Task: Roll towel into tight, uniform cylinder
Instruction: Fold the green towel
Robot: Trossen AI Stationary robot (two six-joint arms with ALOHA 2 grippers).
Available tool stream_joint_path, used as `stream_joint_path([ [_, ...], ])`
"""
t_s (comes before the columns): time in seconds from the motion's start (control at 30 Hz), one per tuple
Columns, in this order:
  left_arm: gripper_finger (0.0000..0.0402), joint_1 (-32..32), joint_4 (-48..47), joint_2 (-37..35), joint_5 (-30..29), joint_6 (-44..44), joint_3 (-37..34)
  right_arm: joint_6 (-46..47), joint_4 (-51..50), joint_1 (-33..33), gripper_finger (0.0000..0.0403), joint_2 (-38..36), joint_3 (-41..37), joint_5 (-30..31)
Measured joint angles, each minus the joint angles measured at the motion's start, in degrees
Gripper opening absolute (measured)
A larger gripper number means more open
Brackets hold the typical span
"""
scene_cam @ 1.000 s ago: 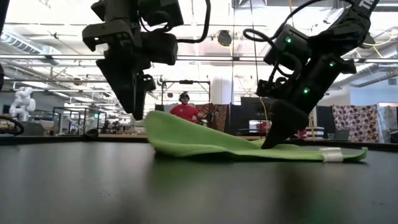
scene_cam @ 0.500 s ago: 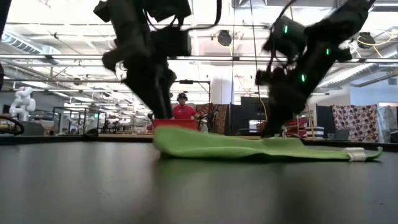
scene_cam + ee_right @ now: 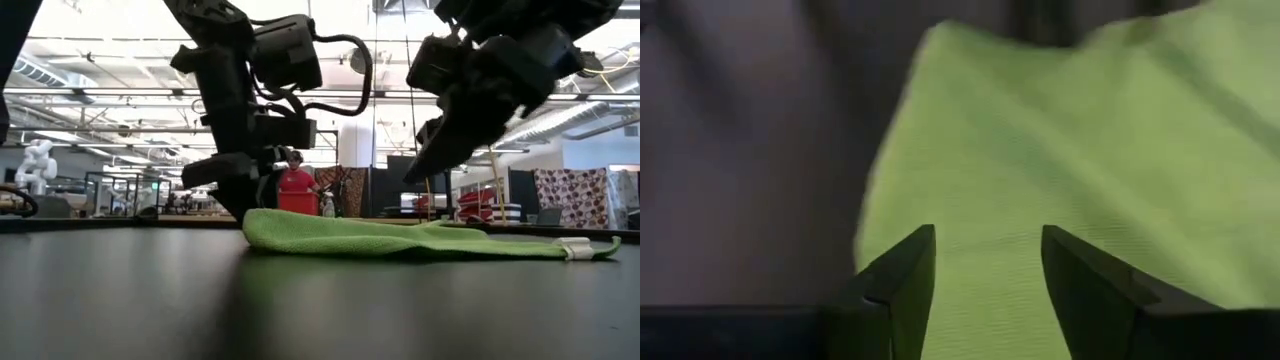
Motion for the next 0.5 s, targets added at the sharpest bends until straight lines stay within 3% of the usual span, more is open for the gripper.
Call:
stream_joint_path([
  [0.2,0.0205,3.2,0.88,0.08,-0.02,1.28,0.04,-3.67,9.19,5.91,0.0178,5.47,-0.02,0.56],
  [0.4,0.0205,4.82,0.62,0.08,-0.09,1.24,0.07,-9.24,13.07,10.46,0.0166,9.11,0.67,8.52],
  [0.5,0.0205,4.87,0.62,0.08,0.19,1.28,0.07,-11.47,13.03,11.57,0.016,12.85,2.19,9.56],
])
